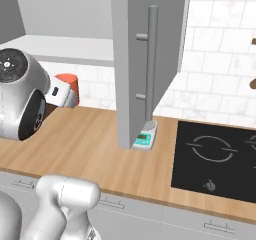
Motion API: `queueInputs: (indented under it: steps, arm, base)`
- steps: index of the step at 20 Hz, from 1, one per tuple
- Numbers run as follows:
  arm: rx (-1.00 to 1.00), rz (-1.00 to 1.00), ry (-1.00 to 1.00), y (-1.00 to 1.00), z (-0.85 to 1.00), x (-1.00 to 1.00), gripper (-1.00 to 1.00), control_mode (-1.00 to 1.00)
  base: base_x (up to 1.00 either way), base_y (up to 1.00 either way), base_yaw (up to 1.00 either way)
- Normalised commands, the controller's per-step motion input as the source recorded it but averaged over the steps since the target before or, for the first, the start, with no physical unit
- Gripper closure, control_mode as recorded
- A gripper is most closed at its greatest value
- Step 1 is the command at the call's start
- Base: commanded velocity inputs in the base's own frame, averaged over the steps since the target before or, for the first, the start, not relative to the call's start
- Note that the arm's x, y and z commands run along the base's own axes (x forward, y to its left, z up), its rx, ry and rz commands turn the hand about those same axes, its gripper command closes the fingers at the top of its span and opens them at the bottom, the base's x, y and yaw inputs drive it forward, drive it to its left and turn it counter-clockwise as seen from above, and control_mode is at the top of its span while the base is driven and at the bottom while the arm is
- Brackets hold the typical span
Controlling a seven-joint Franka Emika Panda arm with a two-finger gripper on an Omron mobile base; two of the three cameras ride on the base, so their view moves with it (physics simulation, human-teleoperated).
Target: Gather all objects into one cabinet and sort the glasses and bowls to opposite sides.
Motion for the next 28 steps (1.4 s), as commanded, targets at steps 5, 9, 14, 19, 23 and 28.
queueInputs:
  steps: [5,9,14,19,23,28]
  arm:
    - [0.0,-0.07,0.0,0.0,-0.16,-0.67,1.0,-1.0]
    - [0.02,-0.05,0.0,0.0,-0.19,-0.67,1.0,-1.0]
    - [0.0,-0.02,0.0,0.0,-0.02,-0.04,1.0,1.0]
    - [0.0,0.0,0.0,0.0,0.0,0.0,1.0,1.0]
    - [0.0,0.0,0.0,0.0,0.0,0.0,1.0,1.0]
    - [0.0,0.0,0.0,0.0,0.0,0.0,1.0,1.0]
  base:
    - [0.0,0.0,0.0]
    - [0.0,0.0,0.0]
    - [-0.19,-0.04,-0.12]
    - [-0.16,-0.06,-0.32]
    - [-0.23,0.04,-0.24]
    - [-0.51,0.07,-0.17]
